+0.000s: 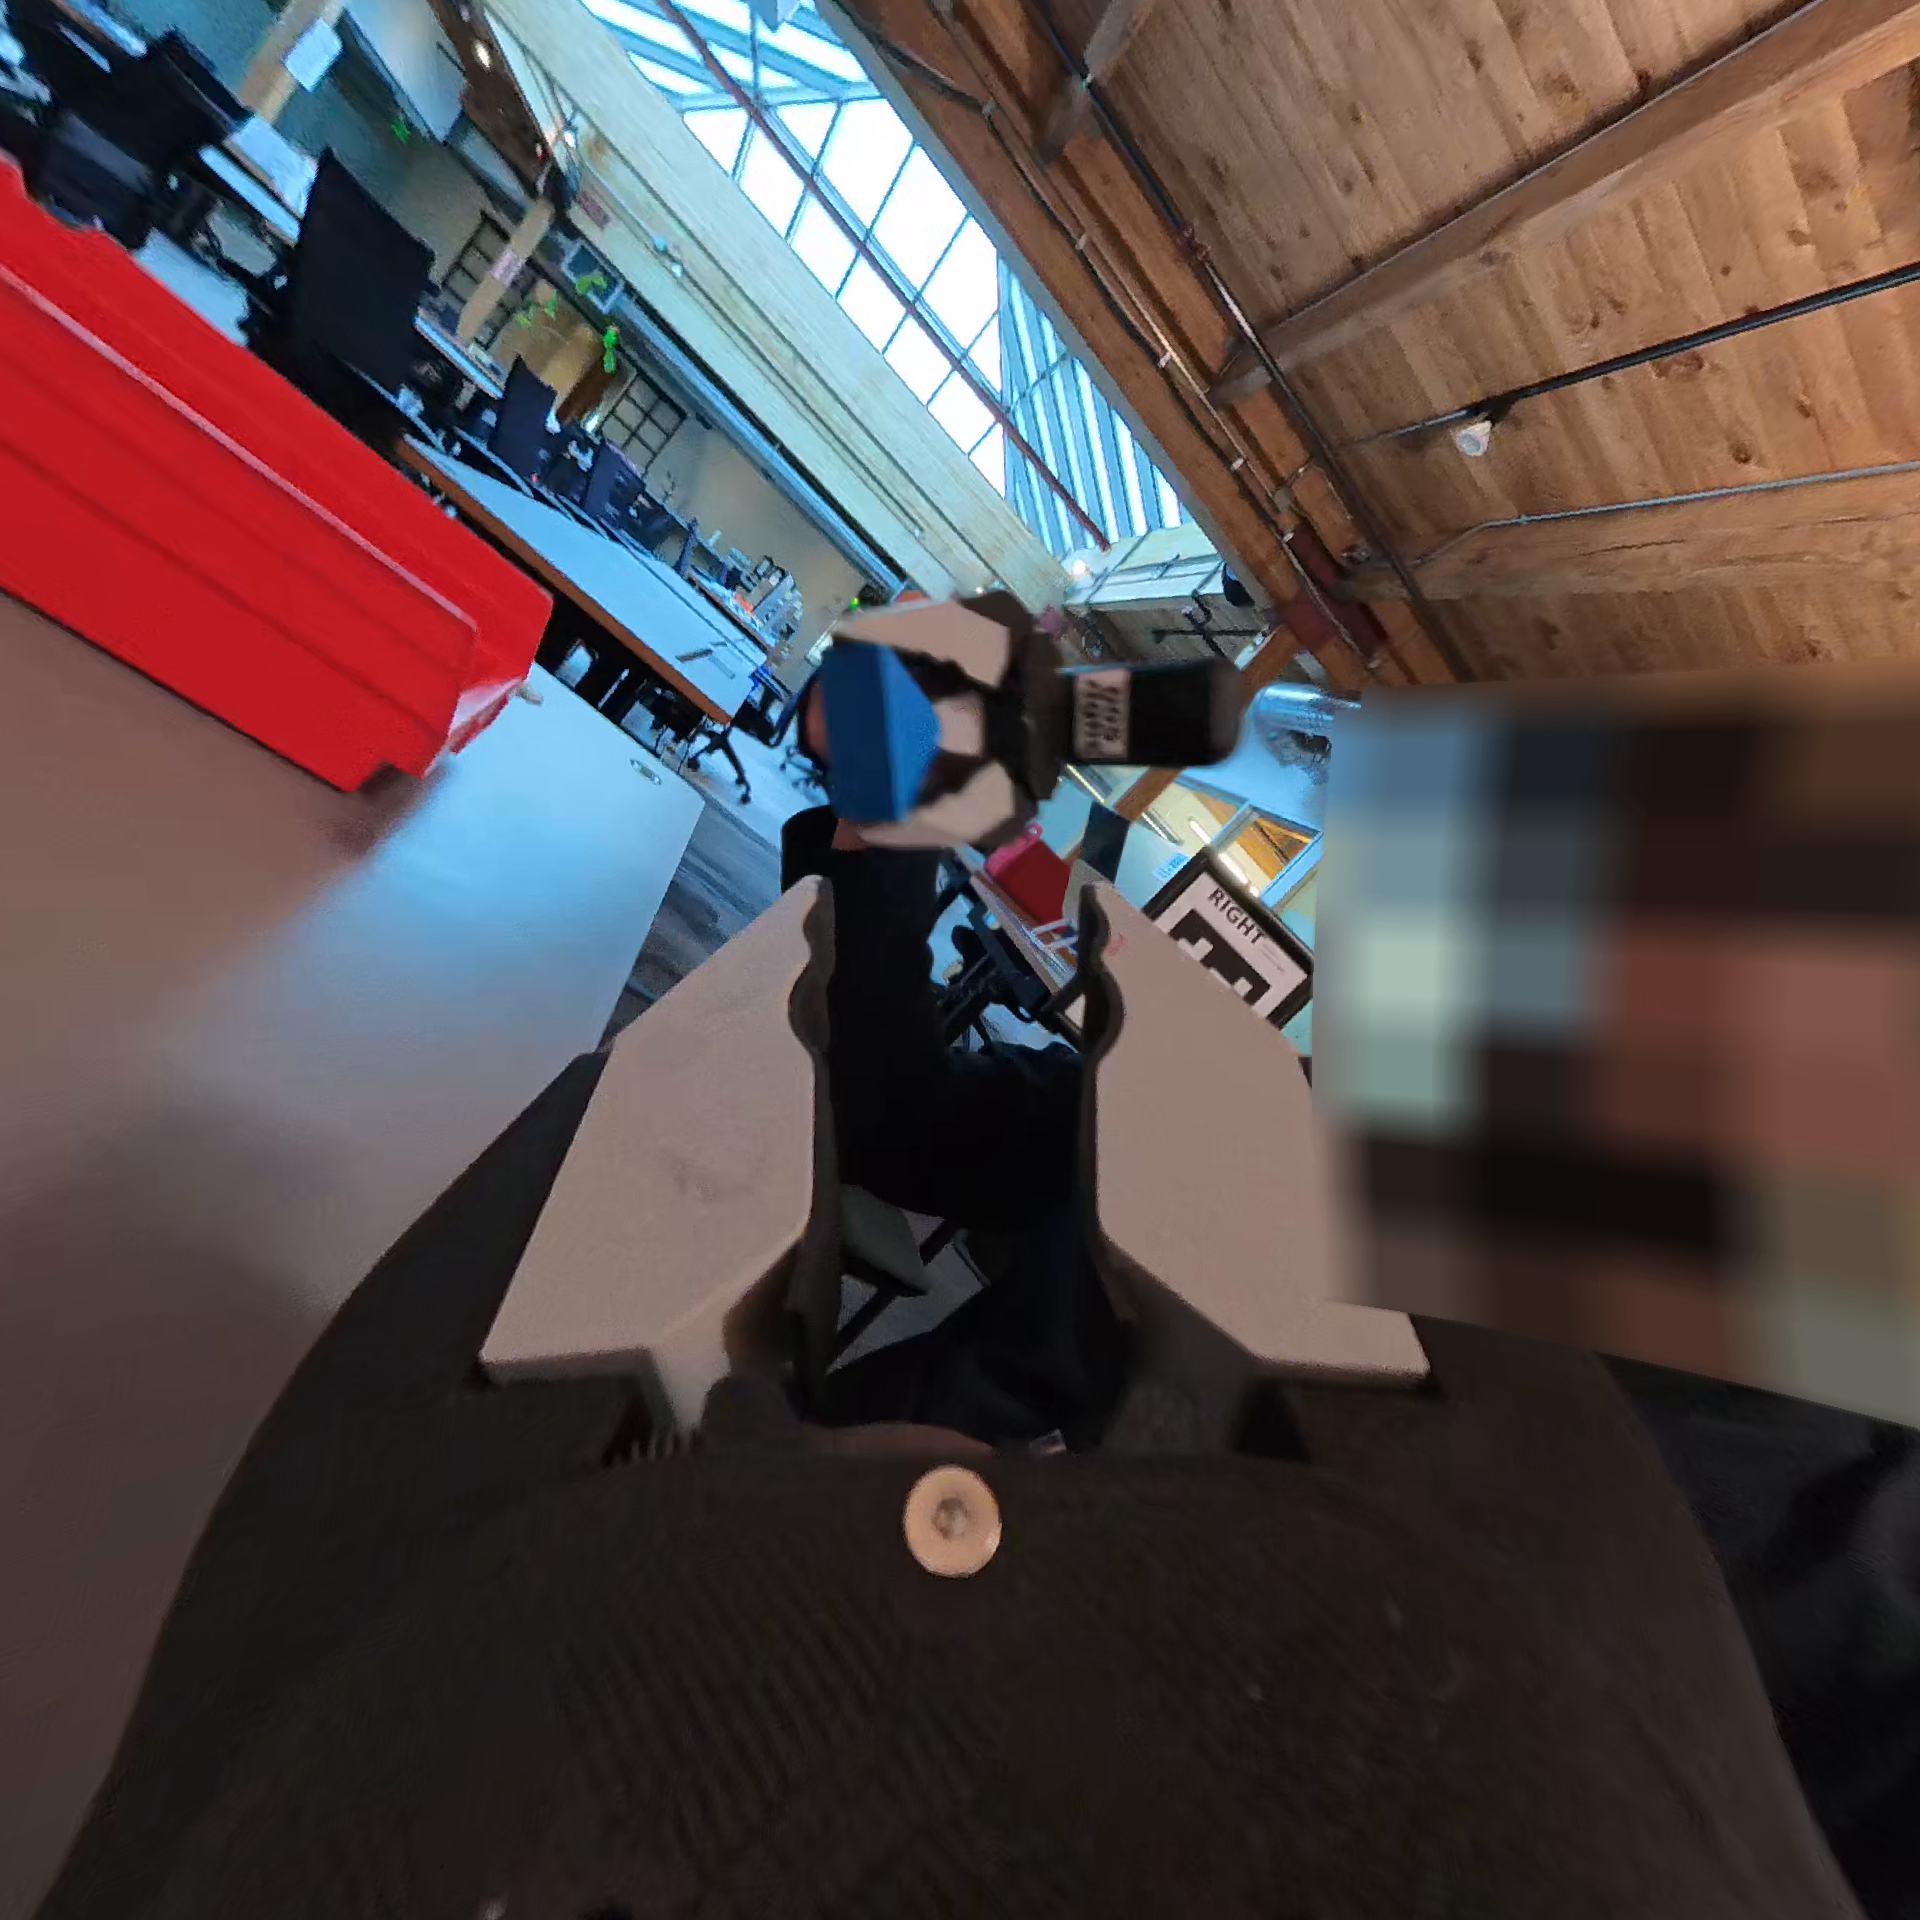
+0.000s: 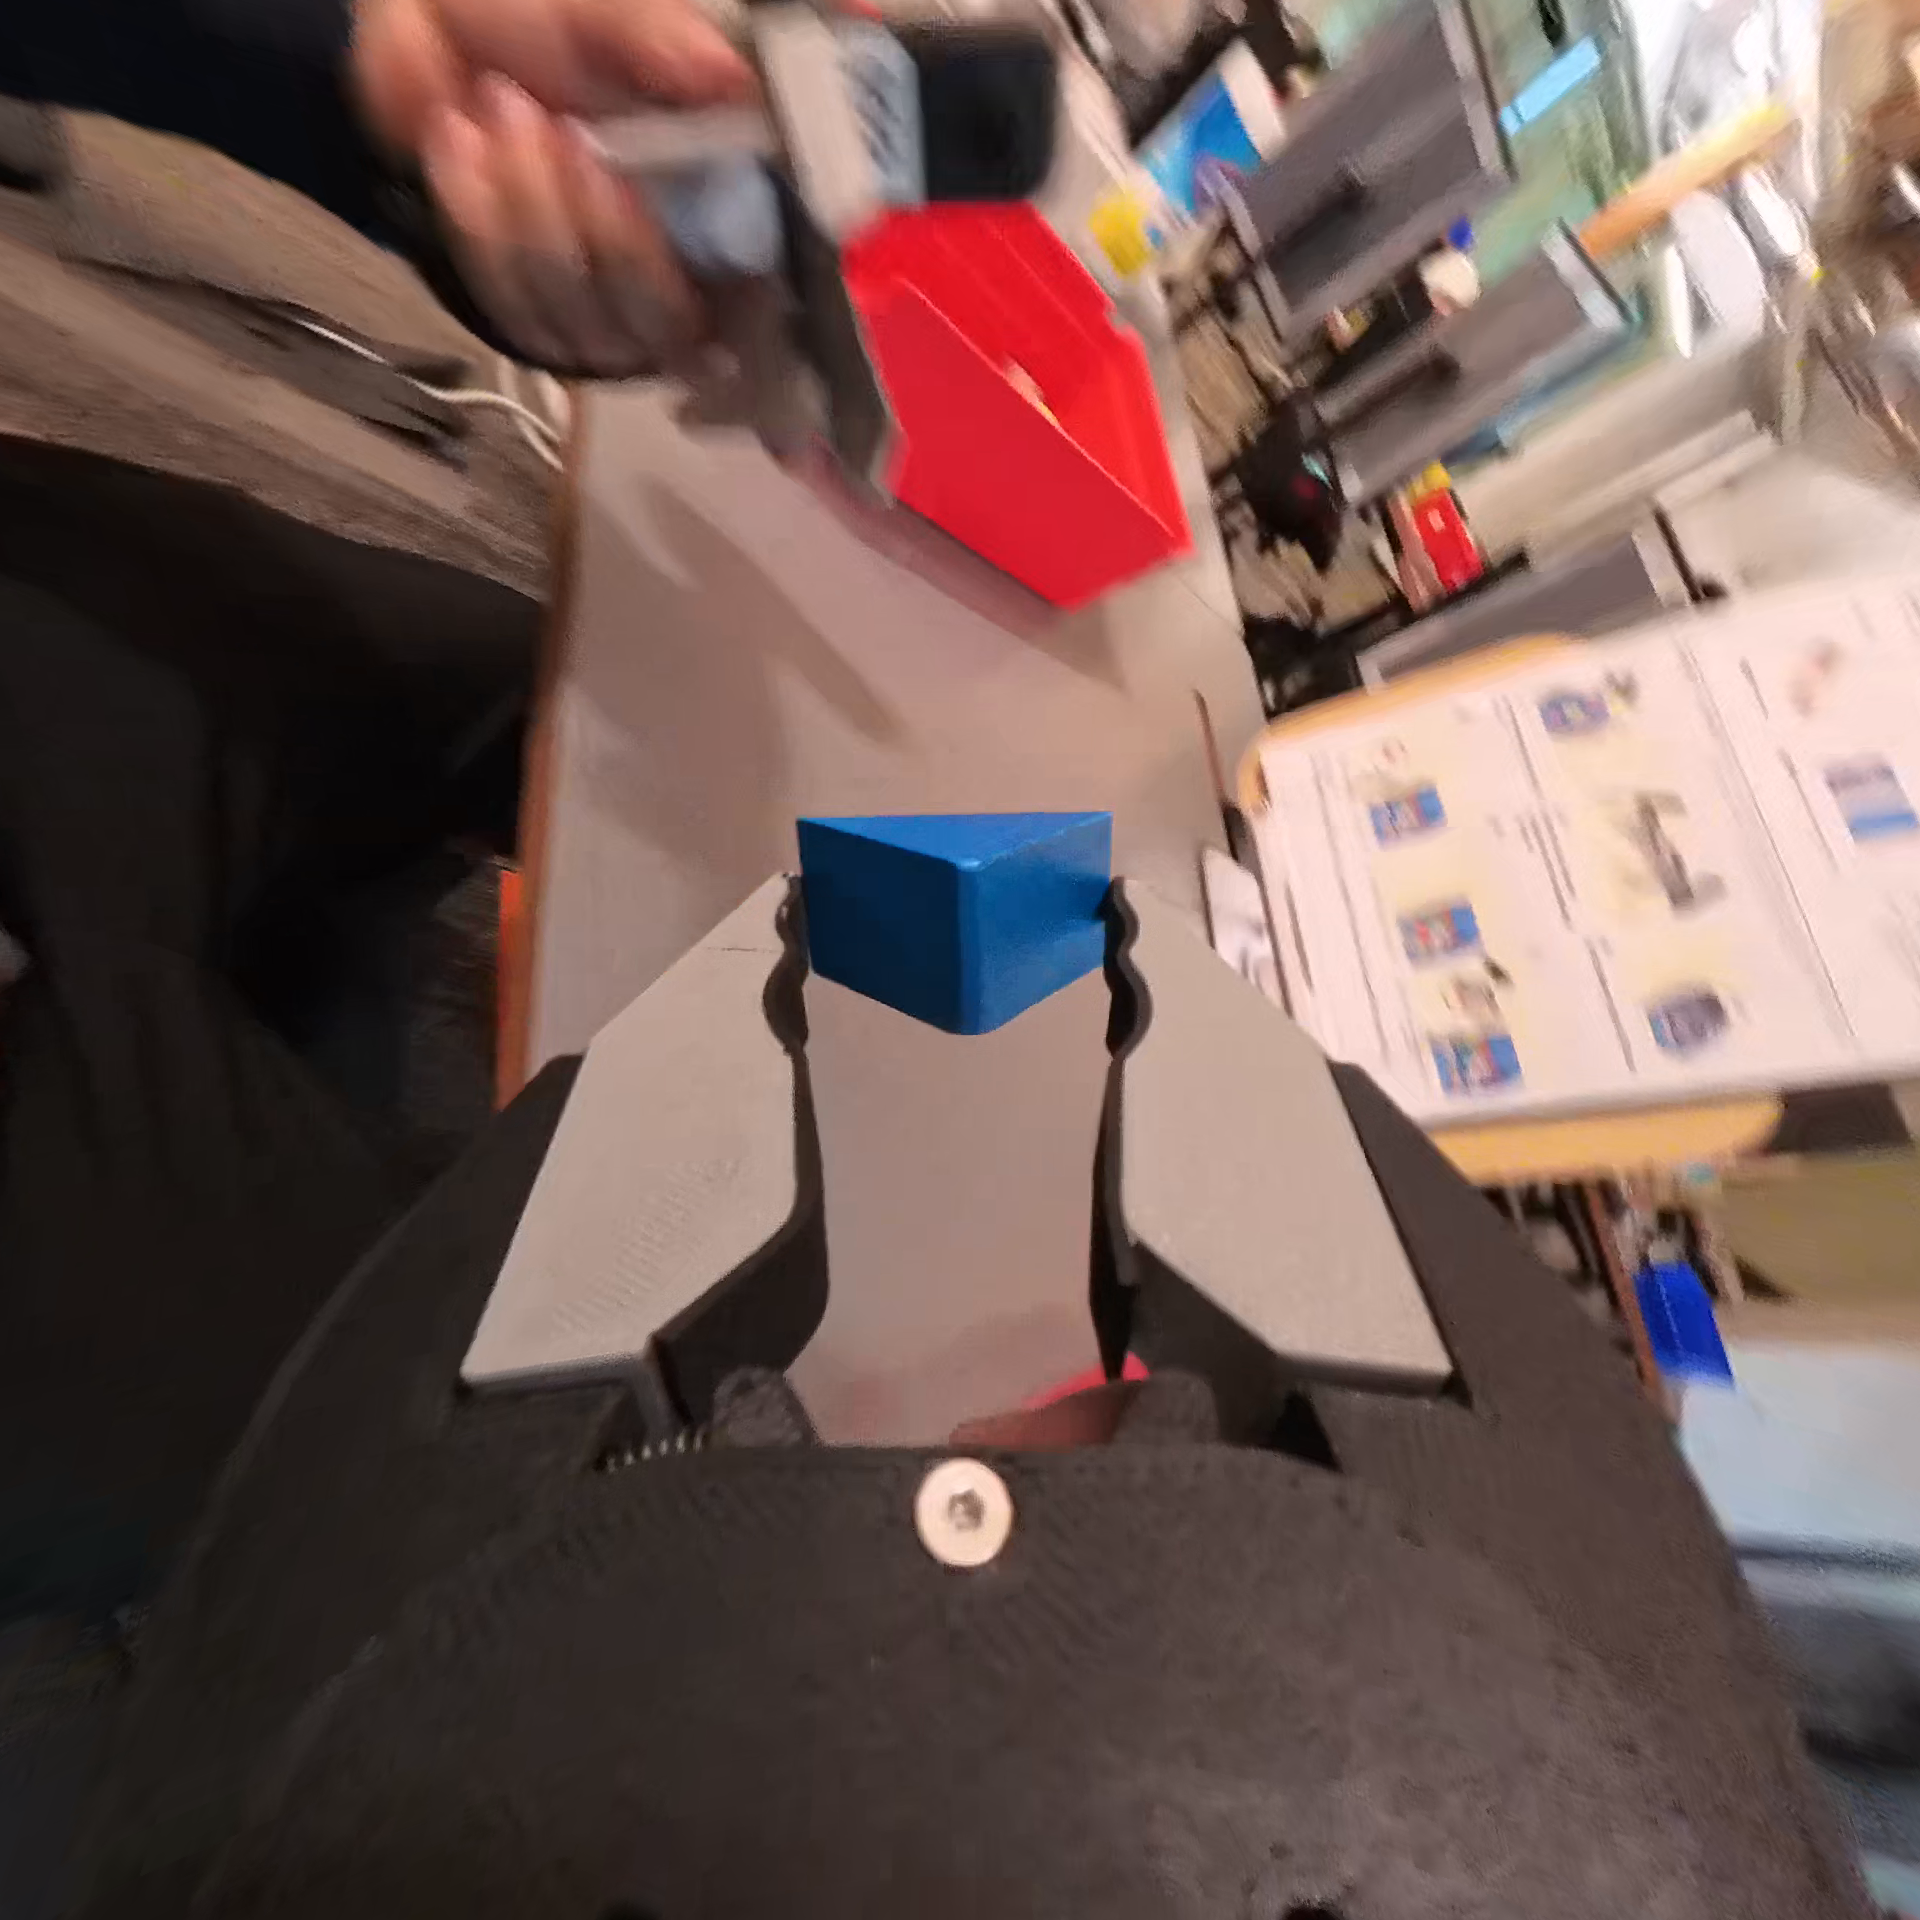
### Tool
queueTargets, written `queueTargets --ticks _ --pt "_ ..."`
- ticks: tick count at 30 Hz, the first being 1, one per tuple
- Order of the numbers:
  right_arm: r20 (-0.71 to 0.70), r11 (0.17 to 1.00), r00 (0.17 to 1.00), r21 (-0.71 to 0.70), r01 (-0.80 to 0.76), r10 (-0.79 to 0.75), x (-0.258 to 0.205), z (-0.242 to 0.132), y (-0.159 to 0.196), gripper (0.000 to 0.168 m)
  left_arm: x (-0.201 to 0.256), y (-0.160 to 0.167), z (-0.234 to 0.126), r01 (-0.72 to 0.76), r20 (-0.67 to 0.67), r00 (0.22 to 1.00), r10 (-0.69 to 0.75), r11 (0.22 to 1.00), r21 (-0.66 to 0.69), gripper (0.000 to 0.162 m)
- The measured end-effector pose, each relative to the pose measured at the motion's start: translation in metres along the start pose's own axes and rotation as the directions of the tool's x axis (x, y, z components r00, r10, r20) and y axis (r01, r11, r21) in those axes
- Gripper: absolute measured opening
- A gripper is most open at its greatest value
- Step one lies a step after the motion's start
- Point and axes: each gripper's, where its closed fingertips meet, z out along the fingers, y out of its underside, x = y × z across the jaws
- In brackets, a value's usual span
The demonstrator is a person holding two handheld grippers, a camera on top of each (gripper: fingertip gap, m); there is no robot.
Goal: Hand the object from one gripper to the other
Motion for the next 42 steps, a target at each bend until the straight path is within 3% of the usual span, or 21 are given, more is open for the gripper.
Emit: queueTargets --ticks 1,4,6,11,19,23,28,30,33,38,42 --pt "-0.025 0.998 0.999 -0.038 -0.044 0.043 0.017 -0.009 0.019 0.056 0.005 -0.004 -0.001 -0.013 -0.007 1.0 0.014 1.0 0.01 0.042" --pt "-0.093 0.949 0.981 -0.25 -0.19 0.172 0.069 -0.03 0.095 0.056 0.013 -0.013 -0.002 -0.066 0.013 0.998 0.066 0.998 0.017 0.04" --pt "-0.115 0.866 0.963 -0.422 -0.269 0.243 0.091 -0.039 0.155 0.055 0.017 -0.015 -0.001 -0.092 0.025 0.996 0.091 0.996 0.01 0.04" --pt "-0.063 0.639 0.905 -0.688 -0.345 0.421 0.09 -0.038 0.268 0.055 0.018 -0.008 0.005 -0.12 0.056 0.991 0.12 0.993 -0.02 0.041" --pt "-0.155 0.31 0.767 -0.851 -0.424 0.623 0.056 -0.033 0.354 0.056 0.029 -0.009 -0.002 -0.156 0.067 0.985 0.157 0.988 -0.011 0.038" --pt "-0.249 0.193 0.727 -0.864 -0.465 0.64 0.051 -0.029 0.371 0.056 0.026 -0.011 -0.004 -0.148 0.072 0.986 0.148 0.989 -0.004 0.038" --pt "-0.349 0.164 0.67 -0.8 -0.577 0.656 0.061 -0.016 0.372 0.057 0.027 -0.015 -0.01 -0.173 0.108 0.979 0.172 0.985 0.0 0.04" --pt "-0.375 0.137 0.622 -0.774 -0.618 0.688 0.06 -0.014 0.371 0.067 0.033 -0.019 -0.014 -0.184 0.106 0.978 0.182 0.983 0.015 0.04" --pt "-0.397 0.123 0.553 -0.721 -0.681 0.733 0.063 -0.014 0.363 0.07 0.038 -0.025 -0.021 -0.21 0.122 0.971 0.205 0.977 0.029 0.04" --pt "-0.442 0.158 0.511 -0.623 -0.766 0.737 0.09 -0.032 0.34 0.068 0.05 -0.034 -0.033 -0.249 0.133 0.962 0.239 0.967 0.061 0.04" --pt "-0.406 0.299 0.457 -0.394 -0.869 0.791 0.129 -0.039 0.269 0.063 0.057 -0.044 -0.052 -0.321 0.214 0.928 0.303 0.946 0.051 0.045"
